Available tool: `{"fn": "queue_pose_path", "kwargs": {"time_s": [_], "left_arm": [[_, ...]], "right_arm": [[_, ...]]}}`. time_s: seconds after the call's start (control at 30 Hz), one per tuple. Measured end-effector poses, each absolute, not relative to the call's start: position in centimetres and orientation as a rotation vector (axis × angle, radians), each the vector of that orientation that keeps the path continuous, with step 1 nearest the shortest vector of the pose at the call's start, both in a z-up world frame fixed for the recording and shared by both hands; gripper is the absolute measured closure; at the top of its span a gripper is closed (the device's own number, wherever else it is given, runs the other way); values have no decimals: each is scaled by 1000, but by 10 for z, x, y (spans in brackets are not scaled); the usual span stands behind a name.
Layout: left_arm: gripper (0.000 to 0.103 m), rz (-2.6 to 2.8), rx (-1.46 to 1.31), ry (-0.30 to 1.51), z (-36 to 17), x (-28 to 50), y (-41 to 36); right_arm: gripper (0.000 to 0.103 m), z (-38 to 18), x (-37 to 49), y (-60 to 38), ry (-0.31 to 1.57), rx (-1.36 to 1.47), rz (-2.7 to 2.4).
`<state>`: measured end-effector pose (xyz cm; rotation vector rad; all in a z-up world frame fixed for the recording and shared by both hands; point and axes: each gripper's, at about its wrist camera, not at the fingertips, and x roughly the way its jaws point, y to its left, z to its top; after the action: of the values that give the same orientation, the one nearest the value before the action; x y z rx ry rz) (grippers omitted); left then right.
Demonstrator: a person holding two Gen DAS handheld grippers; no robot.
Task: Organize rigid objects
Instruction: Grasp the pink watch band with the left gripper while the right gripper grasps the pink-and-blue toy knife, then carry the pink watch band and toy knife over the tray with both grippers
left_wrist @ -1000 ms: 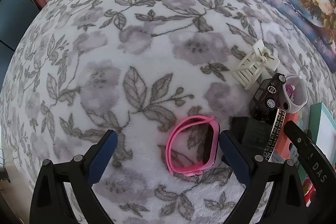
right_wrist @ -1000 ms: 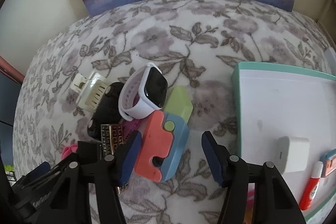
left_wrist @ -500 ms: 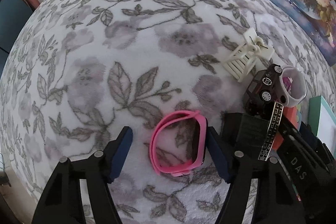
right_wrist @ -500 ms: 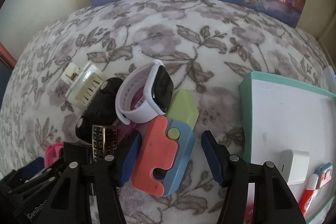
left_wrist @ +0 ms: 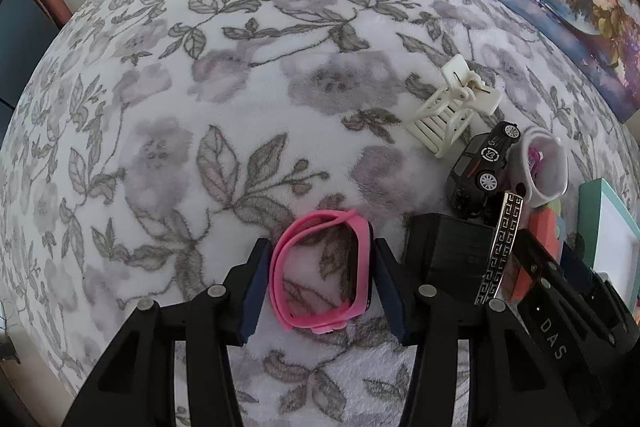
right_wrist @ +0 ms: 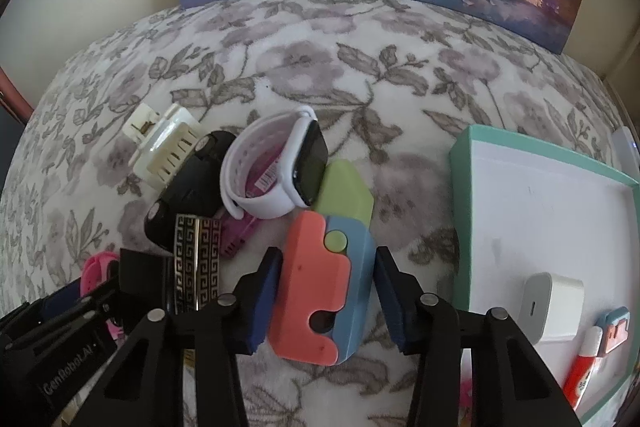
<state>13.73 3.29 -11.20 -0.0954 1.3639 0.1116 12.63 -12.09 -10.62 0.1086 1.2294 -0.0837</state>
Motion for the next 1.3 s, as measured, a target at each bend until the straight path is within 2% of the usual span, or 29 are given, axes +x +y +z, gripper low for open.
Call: {"fn": "queue_pose_path", "kwargs": {"time_s": [0.4, 0.83, 1.3], "left_arm": [[51, 136, -119, 1262, -62, 119, 41], [51, 62, -100, 1115, 1, 101, 26], [51, -35, 25, 1043, 28, 89, -37]], "right_arm": [[57, -99, 100, -126, 1283, 199, -55], [57, -45, 73, -152, 1221, 305, -52], [57, -9, 52, -228, 1148, 323, -202]]}}
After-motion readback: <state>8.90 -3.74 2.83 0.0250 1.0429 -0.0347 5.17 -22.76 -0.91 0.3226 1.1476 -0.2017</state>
